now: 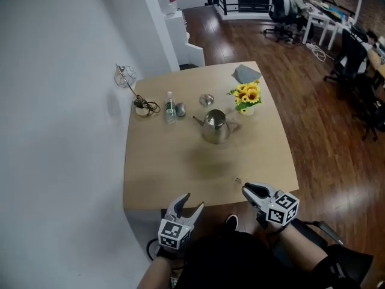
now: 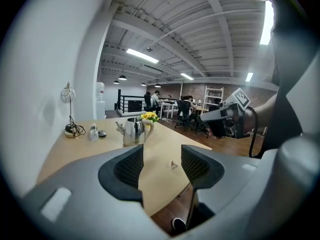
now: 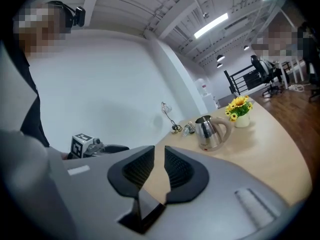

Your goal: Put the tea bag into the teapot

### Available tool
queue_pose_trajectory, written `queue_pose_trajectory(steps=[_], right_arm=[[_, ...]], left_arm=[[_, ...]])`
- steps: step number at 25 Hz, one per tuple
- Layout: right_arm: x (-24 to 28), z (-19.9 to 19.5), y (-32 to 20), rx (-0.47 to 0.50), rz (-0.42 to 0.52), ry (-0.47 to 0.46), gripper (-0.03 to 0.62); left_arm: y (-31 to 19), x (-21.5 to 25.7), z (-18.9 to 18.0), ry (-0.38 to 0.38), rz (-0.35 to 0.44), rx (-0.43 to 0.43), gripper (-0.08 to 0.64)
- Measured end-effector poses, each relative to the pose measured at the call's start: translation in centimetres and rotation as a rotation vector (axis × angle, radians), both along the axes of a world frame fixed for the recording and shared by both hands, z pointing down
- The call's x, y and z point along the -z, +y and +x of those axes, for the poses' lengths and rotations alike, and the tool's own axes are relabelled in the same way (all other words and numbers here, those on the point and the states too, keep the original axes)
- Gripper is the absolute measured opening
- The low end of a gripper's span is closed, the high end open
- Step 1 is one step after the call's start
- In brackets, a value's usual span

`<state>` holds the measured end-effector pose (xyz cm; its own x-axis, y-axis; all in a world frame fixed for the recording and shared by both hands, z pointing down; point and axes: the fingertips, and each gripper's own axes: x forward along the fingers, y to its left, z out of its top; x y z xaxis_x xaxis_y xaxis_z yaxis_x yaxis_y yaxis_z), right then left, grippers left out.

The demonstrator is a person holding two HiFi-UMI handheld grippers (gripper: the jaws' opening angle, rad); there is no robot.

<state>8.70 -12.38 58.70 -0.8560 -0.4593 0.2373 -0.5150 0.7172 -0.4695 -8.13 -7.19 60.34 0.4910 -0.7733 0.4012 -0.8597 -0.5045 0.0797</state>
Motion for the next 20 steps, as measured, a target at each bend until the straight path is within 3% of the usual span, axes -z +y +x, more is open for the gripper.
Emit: queue_pose_trajectory(steps=[8,15,17,20], right_arm=[[-1.4,-1.3,-3.8,0.038,-0.015,0.036,0.08],[-3.4,-2.5,-5.9,0.042,-0.013,0.148,0.086],[-4.7,-2.4,-6.6,0.042,-0.014,0.206,0.091],[-7.9,-2.0,-7.2,0.074,-0.018,0.371,0.109]], left_arm=[[-4.0,-1.3,0.2,-0.024,-0.031,-0.005,0.243],[-6.7,-2.0,-0.9,-0.025,-0.047,-0.042,0.25],[-7.4,-2.2,-1.4,-0.03,-0.049,-0.05,0.256],[-7.7,-2.3,-1.8,-0.043,-0.049,-0.061,0.258]])
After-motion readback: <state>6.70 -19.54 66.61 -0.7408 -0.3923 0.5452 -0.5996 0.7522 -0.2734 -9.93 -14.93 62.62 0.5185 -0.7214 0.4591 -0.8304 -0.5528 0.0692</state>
